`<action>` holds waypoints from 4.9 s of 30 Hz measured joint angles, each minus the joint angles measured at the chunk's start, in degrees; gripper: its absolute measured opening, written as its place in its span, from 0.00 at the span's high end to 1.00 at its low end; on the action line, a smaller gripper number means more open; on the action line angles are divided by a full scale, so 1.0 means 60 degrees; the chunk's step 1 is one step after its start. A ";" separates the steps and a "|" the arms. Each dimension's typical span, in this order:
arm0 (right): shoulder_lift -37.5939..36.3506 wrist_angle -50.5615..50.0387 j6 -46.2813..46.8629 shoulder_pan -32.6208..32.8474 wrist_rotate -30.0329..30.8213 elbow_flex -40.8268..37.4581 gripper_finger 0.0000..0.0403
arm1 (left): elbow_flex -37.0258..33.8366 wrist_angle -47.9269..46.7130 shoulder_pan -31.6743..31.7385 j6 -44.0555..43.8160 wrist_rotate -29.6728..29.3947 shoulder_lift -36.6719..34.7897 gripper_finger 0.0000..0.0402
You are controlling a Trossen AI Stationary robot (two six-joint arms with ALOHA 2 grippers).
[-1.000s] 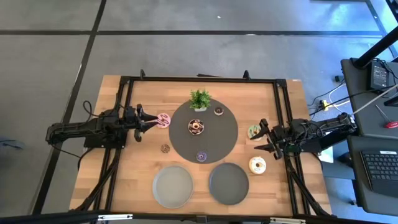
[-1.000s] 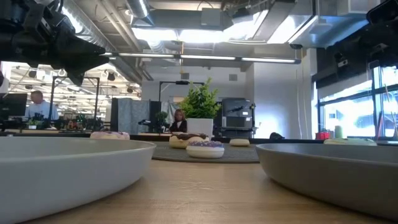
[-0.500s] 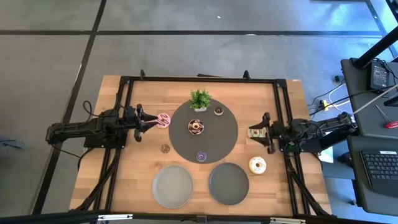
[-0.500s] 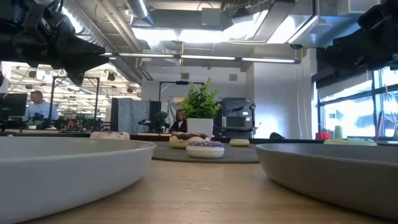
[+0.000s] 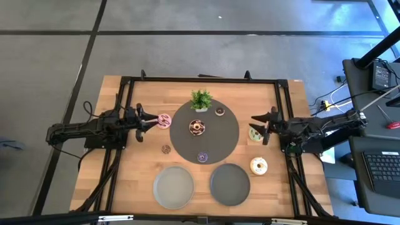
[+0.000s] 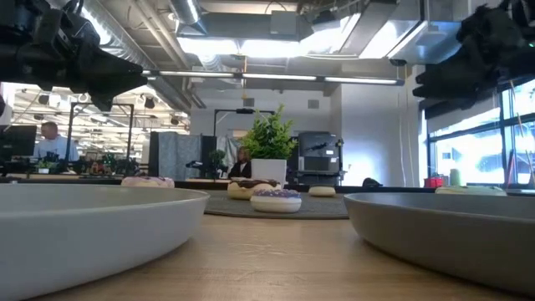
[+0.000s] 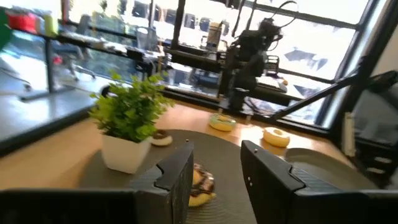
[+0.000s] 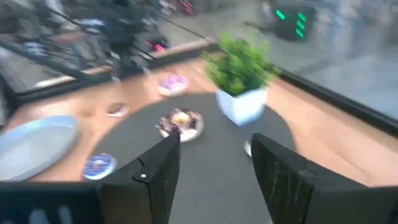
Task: Pick & Place donuts
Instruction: Put the big blue donut on the black plate, then put the big white donut on the black plate
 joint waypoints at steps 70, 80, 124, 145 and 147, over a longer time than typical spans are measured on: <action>0.8589 -0.3906 0.4781 0.0762 -0.4161 0.5889 0.97 | 0.0001 0.0052 0.0001 0.0102 -0.0312 0.0000 0.68; 1.1255 -0.3174 0.5248 0.2481 -0.4180 0.7064 0.97 | 0.0002 0.0051 0.0003 0.0102 -0.0315 0.0000 0.68; 1.2232 -0.4540 0.5747 0.2485 -0.4646 0.7334 0.64 | 0.0000 0.0051 0.0001 0.0110 -0.0316 0.0000 0.68; 1.1125 -0.8623 1.2584 0.4698 -0.5111 0.6519 0.64 | 0.0000 0.0051 0.0001 0.0110 -0.0340 0.0000 0.68; 1.1125 -0.8543 1.2681 0.4694 -0.5272 0.6164 0.64 | 0.0000 0.0051 0.0000 0.0110 -0.0341 -0.0004 0.68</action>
